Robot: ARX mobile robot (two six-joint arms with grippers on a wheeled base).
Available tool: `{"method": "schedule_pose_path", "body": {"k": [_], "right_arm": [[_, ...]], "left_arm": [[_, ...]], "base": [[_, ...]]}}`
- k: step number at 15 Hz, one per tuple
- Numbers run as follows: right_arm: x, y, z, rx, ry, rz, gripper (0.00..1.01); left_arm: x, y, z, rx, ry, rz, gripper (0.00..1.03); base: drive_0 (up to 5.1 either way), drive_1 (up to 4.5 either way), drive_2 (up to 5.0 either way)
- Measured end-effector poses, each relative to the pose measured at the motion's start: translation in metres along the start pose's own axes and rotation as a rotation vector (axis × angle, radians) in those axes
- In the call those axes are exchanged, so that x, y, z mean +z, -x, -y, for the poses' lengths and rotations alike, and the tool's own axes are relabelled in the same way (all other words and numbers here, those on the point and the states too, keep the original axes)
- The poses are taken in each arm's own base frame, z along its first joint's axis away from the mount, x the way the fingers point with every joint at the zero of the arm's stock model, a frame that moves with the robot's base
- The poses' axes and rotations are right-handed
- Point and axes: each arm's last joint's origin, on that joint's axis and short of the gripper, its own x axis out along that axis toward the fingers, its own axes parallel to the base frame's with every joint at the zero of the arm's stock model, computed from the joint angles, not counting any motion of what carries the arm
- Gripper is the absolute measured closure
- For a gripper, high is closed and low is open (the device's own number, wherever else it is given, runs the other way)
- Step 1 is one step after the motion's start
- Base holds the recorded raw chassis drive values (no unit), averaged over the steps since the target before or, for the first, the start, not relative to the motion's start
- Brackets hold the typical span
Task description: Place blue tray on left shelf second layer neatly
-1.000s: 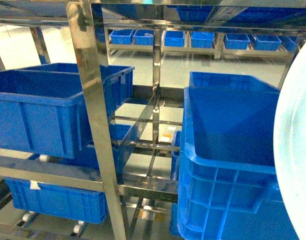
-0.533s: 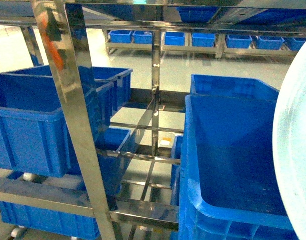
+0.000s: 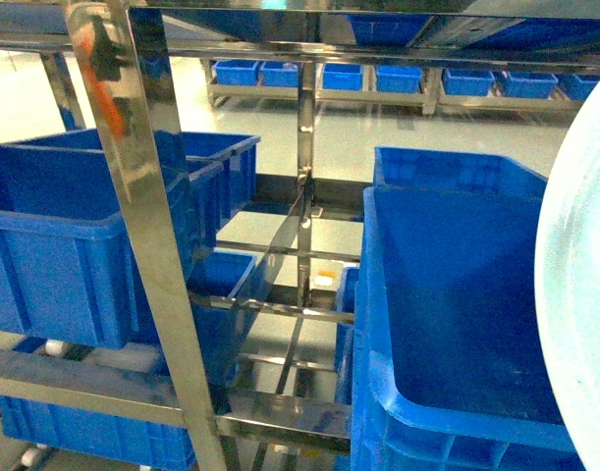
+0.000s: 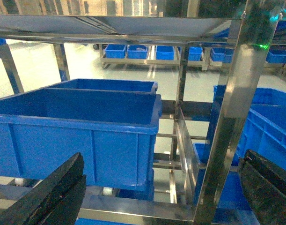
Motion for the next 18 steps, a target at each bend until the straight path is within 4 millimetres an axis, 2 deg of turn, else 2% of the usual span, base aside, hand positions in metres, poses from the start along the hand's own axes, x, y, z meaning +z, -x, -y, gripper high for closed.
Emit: {"method": "schedule_pose_path", "body": {"k": [15,18], "right_arm": [[0.000,0.000,0.000,-0.001,0.001,0.004,0.99],[0.005,-0.020,-0.007,0.017,0.006,0.043,0.99]], "left_arm": [[0.000,0.000,0.000,0.000,0.000,0.000,0.05],[0.000,0.000,0.000,0.000,0.000,0.000,0.05]], "base": [[0.0,0.00,0.0],[0.0,0.00,0.0]]}}
